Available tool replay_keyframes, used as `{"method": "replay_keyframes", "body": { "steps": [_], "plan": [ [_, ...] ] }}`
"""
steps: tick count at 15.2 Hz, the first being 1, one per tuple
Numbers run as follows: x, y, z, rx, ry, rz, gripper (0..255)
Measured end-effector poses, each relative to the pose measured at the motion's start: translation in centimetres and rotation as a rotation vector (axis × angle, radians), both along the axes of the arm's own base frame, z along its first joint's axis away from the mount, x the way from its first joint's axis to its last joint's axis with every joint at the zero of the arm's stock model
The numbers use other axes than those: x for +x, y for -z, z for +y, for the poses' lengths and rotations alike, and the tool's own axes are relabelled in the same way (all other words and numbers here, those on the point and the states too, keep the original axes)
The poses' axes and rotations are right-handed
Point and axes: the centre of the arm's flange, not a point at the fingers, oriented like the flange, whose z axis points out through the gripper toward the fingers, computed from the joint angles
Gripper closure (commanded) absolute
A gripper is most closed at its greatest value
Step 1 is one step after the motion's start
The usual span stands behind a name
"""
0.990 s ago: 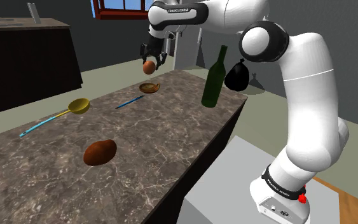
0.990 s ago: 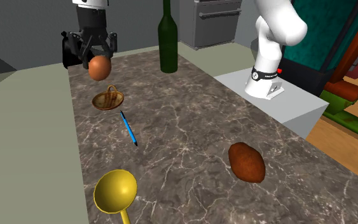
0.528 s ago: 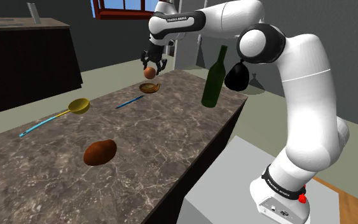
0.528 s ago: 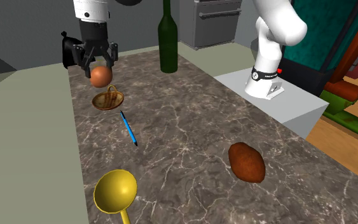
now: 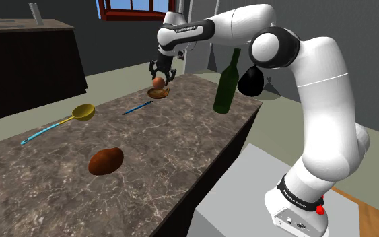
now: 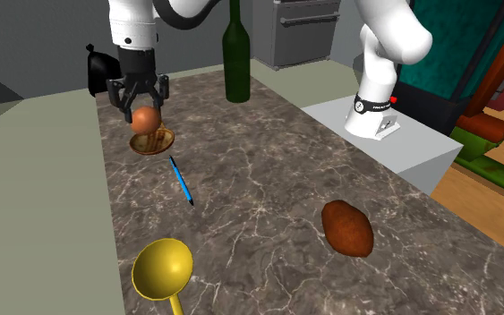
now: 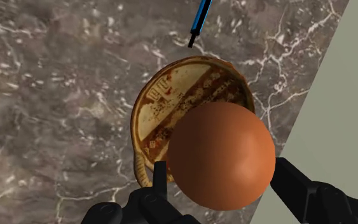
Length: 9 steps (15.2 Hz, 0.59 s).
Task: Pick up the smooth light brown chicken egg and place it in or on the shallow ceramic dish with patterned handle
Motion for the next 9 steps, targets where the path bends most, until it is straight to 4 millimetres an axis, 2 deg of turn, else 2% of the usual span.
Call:
{"method": "replay_keyframes", "body": {
  "steps": [5,6,9],
  "plan": [
    [0.02,0.11,-0.03,0.000,0.000,0.000,255],
    [0.02,0.11,-0.03,0.000,0.000,0.000,0],
    [0.03,0.09,-0.03,0.000,0.000,-0.001,0]
  ]
}}
